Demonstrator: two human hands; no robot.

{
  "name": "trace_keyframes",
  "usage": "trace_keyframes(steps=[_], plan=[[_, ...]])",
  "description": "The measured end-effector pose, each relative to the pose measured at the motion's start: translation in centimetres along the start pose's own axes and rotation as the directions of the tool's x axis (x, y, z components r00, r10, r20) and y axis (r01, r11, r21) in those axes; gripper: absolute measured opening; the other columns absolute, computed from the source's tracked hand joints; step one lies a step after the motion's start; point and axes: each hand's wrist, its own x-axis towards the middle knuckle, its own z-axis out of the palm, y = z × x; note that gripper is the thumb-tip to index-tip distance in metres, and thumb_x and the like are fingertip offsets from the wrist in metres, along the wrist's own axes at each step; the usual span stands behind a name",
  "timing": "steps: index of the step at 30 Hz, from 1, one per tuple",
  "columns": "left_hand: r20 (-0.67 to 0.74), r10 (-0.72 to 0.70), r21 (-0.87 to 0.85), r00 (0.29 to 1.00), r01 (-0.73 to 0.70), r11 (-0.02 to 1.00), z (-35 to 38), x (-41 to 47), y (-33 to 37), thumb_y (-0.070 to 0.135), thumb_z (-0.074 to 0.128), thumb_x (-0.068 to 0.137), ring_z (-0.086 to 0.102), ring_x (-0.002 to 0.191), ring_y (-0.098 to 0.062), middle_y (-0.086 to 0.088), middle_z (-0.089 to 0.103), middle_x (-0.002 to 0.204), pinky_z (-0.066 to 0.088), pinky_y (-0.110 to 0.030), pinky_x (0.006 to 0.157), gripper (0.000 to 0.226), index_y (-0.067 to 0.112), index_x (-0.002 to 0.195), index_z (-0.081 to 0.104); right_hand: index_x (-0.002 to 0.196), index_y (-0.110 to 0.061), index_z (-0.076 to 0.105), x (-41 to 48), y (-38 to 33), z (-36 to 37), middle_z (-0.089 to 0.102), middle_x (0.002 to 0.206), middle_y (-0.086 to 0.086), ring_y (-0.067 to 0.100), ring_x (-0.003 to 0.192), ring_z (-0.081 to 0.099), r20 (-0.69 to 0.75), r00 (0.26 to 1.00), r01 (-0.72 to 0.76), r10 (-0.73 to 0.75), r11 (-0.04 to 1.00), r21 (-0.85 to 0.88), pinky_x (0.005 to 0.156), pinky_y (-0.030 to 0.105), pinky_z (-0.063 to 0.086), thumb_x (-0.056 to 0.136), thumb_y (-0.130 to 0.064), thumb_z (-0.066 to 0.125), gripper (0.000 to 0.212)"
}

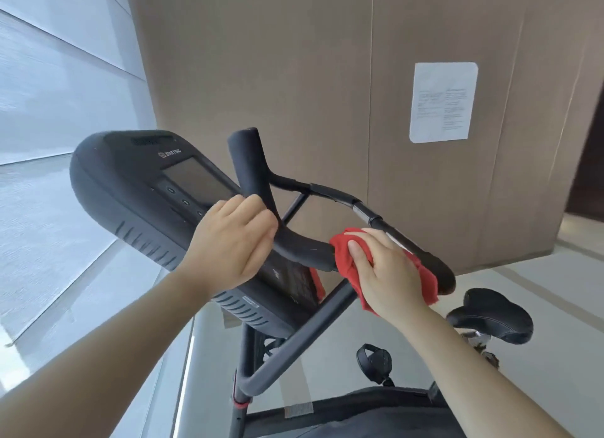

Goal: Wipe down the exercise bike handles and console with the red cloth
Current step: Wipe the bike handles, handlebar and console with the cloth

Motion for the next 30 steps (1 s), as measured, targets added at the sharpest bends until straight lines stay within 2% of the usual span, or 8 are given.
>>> trace_keyframes(steps=[4,7,13,16,19,21,25,30], plan=[[0.145,0.092,-0.016,0.985,-0.09,0.996,0.8,-2.9,-4.6,0.022,0.034,0.091,0.044,0.057,-0.025,-0.004,0.048,0.069,0.043,-0.036,0.05,0.03,0.011,0.073,0.055,0.116,-0.025,0.059,1.3,-3.0,1.2,0.061,0.118,-0.005,0.017,0.107,0.056,0.014,0.992,-0.124,0.125,0.992,-0.032,0.078,0.023,0.035,0.098,-0.037,0.031,0.035],[0.214,0.046,-0.002,0.976,-0.047,0.999,1.4,-2.4,-6.6,0.025,0.034,0.088,0.048,0.053,-0.024,-0.001,0.048,0.061,0.037,-0.028,0.043,0.032,0.013,0.064,0.052,0.12,-0.025,0.056,1.6,-4.7,2.0,0.058,0.121,-0.006,0.015,0.111,0.054,0.028,0.993,-0.119,0.118,0.993,0.002,0.082,0.021,0.033,0.098,-0.036,0.031,0.035],[0.17,-0.172,0.084,0.97,0.159,0.984,1.7,2.6,-9.1,0.031,0.032,0.089,0.052,0.056,-0.029,0.0,0.052,0.058,0.018,-0.021,0.047,0.037,0.018,0.056,0.043,0.124,-0.02,0.053,0.1,-4.6,2.1,0.054,0.117,-0.007,0.006,0.105,0.049,-0.016,0.996,-0.085,0.084,0.996,-0.038,0.086,0.014,0.029,0.098,-0.037,0.029,0.039],[0.151,-0.266,0.067,0.952,0.258,0.964,1.0,4.5,-11.1,0.032,0.042,0.091,0.045,0.055,-0.03,-0.002,0.045,0.049,0.023,-0.025,0.05,0.046,0.017,0.049,0.034,0.11,-0.019,0.057,1.4,-4.5,2.8,0.06,0.104,-0.003,0.012,0.096,0.056,-0.035,0.992,-0.122,0.119,0.988,-0.09,0.079,0.02,0.036,0.099,-0.035,0.027,0.036],[0.159,-0.236,-0.026,0.959,0.243,0.97,1.3,4.8,-11.1,0.031,0.048,0.09,0.039,0.051,-0.03,0.002,0.032,0.042,0.023,-0.025,0.05,0.052,0.014,0.046,0.026,0.105,-0.017,0.059,2.7,-4.6,3.4,0.063,0.101,0.0,0.017,0.096,0.057,-0.03,0.982,-0.189,0.187,0.976,-0.107,0.08,0.024,0.037,0.099,-0.035,0.026,0.038],[0.171,-0.191,-0.026,0.967,0.198,0.98,1.8,4.6,-10.8,0.031,0.047,0.09,0.038,0.051,-0.03,0.002,0.029,0.042,0.02,-0.024,0.049,0.052,0.014,0.047,0.025,0.106,-0.017,0.06,2.1,-4.6,3.4,0.062,0.102,-0.004,0.014,0.095,0.056,-0.079,0.984,-0.164,0.158,0.984,-0.074,0.08,0.02,0.033,0.099,-0.038,0.025,0.041],[0.147,-0.239,-0.08,0.96,0.252,0.964,2.1,5.0,-11.1,0.033,0.041,0.094,0.032,0.047,-0.023,0.001,0.032,0.044,0.016,-0.024,0.047,0.052,0.017,0.047,0.026,0.114,-0.017,0.057,0.3,-4.6,2.9,0.055,0.104,-0.011,0.007,0.097,0.05,-0.117,0.988,-0.106,0.1,0.993,-0.049,0.09,0.02,0.034,0.094,-0.042,0.023,0.047],[0.134,-0.166,-0.005,0.977,0.168,0.986,2.6,4.8,-11.3,0.035,0.036,0.096,0.038,0.052,-0.027,0.002,0.036,0.048,0.015,-0.024,0.046,0.047,0.018,0.052,0.029,0.106,-0.019,0.058,2.4,-4.6,3.2,0.06,0.097,-0.002,0.023,0.095,0.058,-0.022,0.966,-0.259,0.259,0.953,-0.158,0.075,0.026,0.032,0.099,-0.038,0.025,0.039]])
